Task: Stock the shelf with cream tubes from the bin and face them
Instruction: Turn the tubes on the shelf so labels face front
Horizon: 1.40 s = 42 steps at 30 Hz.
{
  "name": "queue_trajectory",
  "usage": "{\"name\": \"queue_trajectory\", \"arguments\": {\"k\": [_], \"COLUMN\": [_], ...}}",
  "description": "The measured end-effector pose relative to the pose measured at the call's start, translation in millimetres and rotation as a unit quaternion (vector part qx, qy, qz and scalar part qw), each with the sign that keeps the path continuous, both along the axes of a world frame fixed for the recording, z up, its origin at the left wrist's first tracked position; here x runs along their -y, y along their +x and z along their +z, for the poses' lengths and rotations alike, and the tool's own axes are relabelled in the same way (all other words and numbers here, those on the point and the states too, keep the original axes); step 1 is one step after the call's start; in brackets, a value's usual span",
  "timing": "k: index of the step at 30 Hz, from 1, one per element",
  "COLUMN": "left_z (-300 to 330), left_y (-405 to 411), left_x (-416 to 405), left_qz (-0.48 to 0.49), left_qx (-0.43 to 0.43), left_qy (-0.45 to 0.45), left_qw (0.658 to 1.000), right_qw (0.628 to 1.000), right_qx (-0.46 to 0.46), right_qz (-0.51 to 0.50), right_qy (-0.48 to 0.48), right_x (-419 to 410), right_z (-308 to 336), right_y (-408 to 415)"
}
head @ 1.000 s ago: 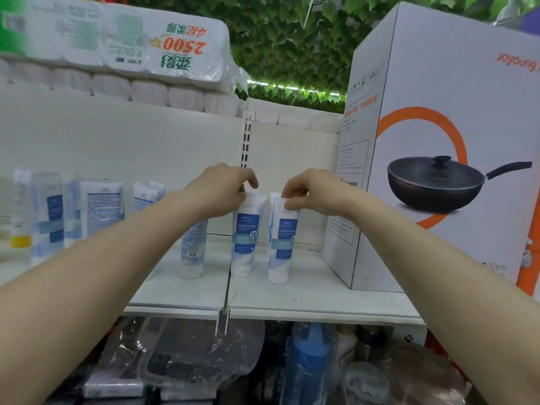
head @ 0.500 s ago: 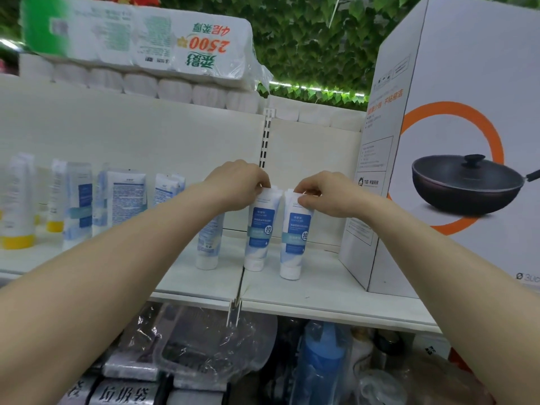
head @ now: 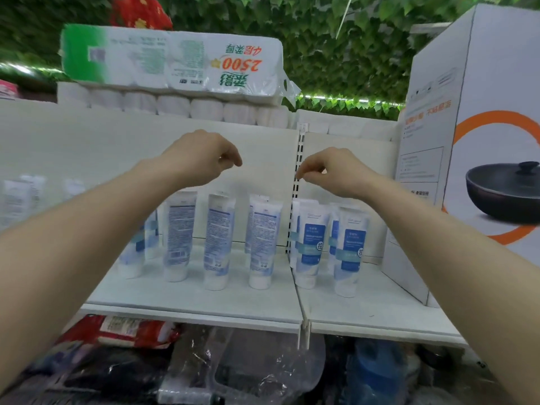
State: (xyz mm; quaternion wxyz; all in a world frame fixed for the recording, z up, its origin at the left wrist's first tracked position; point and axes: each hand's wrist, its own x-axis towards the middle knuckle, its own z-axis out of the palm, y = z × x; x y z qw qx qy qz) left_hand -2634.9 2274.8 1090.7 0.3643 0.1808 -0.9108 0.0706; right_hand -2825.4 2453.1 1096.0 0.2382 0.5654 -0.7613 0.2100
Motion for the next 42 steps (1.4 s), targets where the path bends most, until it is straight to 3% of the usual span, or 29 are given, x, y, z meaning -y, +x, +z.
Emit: {"name": "queue_trajectory", "arguments": {"k": [4,18,24,32,42], "left_z": [6.8,4.8,-2.4,-8.6,-6.8], "left_y": [11.2,-26.1,-35.6,-43.6,-41.2], "left_x": [25.7,62.6,64.0,64.8,66.1], "left_qz": [-0.005,-0.016,-0.022,0.009,-0.029], "left_qx": [0.018,0.230,0.222,0.174,0.145], "left_qy": [0.013,0.067,0.068,0.056,0.078], "left_qw": [1.000,0.971,0.972,0.983,0.986], "right_qw": [0.999,0.979,0.973,0.981,0.987], "right_qx": [-0.005,0.016,0.022,0.036,0.023], "right_qz": [0.021,0.035,0.040,0.035,0.022], "right_qy": [0.025,0.201,0.227,0.188,0.160], "right_x": [34.9,96.2,102.6,105.1,111.4], "right_z": [-0.5,9.3,8.5,1.5,-4.2], "right_y": [7.3,7.7,3.1,-0.7,4.8]}}
